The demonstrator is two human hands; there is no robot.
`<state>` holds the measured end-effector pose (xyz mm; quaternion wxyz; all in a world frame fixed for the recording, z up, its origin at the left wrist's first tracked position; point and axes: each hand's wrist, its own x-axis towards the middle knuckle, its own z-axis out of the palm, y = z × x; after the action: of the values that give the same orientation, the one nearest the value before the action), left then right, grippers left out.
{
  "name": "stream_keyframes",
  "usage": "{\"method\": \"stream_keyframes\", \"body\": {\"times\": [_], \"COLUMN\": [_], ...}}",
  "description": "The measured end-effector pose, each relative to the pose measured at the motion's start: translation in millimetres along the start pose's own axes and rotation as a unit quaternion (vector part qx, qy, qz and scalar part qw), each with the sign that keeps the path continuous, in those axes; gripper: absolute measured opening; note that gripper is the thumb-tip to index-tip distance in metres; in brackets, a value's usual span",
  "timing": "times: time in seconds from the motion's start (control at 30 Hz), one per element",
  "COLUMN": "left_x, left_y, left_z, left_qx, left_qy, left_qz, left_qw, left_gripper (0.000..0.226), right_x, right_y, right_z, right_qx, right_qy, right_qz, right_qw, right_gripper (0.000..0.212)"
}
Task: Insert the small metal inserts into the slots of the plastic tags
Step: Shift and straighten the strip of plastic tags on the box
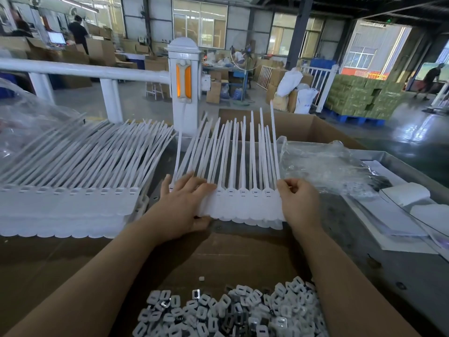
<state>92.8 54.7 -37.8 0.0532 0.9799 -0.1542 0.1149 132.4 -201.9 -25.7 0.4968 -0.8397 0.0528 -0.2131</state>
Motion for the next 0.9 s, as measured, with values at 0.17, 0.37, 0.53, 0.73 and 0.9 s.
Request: {"method": "stream_keyframes", "body": {"times": [0.17,0.37,0.53,0.73,0.9], "left_x": [0.8,0.6,-2.2,-2.5,0.0], "left_y": [-1.4,-0.3,3.9,5.2,10.3], "left_z": [3.0,-2.7,-2.1,2.8,-1.2], "left_qx": [-0.016,-0.003,0.003,0.021,0.038], "left_qy": [-0.03,-0.067,-0.065,-0.034,-0.034], "left_qz": [-0.007,-0.025,-0.048,-0.096,-0.136], "left_qw": [0.999,0.997,0.997,0.995,0.989], "left_gripper": [0.065,0.08,0.083,0.068,0.072], "right_x": [0.3,-9.9,-26.6,-27.6,-27.3], "right_y": [3.7,-8.9,-14.8,-11.7,-10.5], "right_z": [0.7,-3.6,11.0,16.2,16.7], "right_qx": [-0.079,-0.275,-0.283,-0.322,-0.322], "right_qy": [-0.026,-0.056,-0.34,-0.346,-0.343], "right_qz": [0.019,-0.191,-0.273,-0.252,-0.238], "right_qw": [0.996,0.941,0.855,0.844,0.85], "right_gripper": [0.03,0.054,0.059,0.048,0.047]}}
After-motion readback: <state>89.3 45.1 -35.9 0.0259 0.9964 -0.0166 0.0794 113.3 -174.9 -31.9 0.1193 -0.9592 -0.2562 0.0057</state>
